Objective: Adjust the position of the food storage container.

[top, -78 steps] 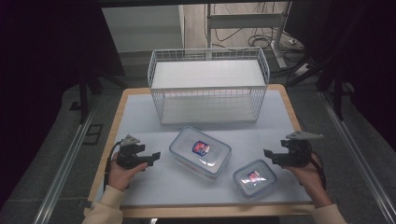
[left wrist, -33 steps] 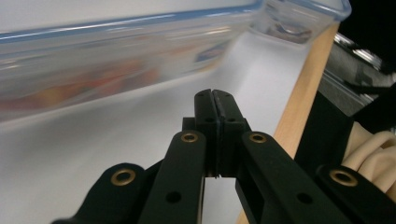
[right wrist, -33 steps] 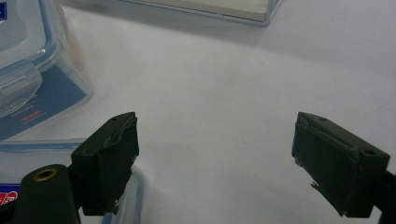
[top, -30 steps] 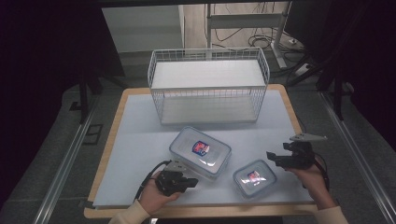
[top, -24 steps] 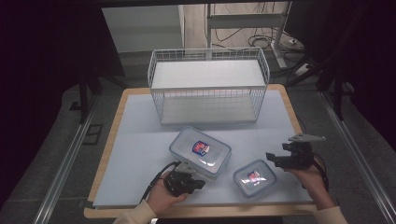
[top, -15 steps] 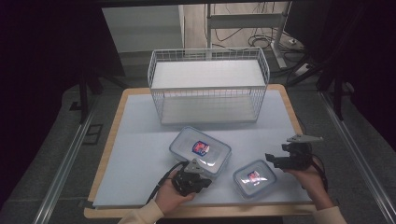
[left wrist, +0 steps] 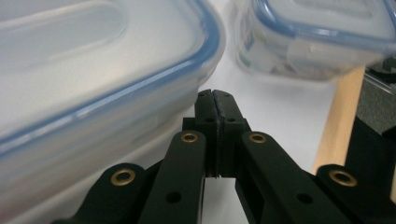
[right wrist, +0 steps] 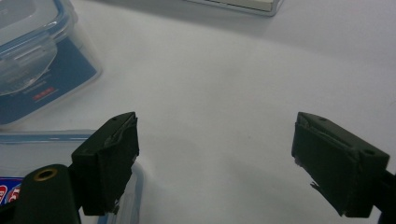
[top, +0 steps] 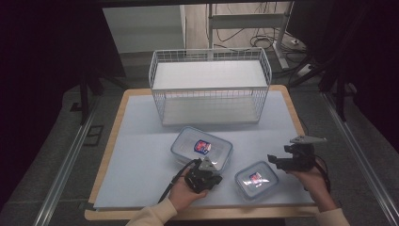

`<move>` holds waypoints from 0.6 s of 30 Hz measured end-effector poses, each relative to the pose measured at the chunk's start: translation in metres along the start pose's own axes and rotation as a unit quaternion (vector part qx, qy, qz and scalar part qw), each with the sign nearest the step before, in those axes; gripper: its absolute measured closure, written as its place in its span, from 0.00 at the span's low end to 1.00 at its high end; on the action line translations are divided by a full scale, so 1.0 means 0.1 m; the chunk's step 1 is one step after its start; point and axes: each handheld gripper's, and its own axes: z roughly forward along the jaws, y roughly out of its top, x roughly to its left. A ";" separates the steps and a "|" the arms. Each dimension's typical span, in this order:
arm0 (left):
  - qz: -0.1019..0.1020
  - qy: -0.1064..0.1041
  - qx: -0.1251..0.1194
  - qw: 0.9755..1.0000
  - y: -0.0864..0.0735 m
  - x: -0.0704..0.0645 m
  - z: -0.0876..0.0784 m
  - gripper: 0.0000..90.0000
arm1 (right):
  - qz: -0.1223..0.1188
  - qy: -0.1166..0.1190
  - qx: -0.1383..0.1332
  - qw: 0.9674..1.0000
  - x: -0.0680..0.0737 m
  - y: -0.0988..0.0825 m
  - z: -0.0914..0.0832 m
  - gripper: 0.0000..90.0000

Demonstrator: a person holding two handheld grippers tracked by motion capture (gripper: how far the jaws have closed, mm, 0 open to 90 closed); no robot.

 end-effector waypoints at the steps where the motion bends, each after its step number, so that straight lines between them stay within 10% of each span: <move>1: 0.001 0.004 0.002 1.000 0.03 -0.01 0.02 1.00 | -0.001 0.000 0.000 1.000 0.00 0.00 0.00 0.16; 18: -0.033 0.022 -0.005 0.999 0.00 0.14 -0.13 1.00 | 0.001 -0.003 0.001 1.000 -0.02 -0.02 -0.01 0.17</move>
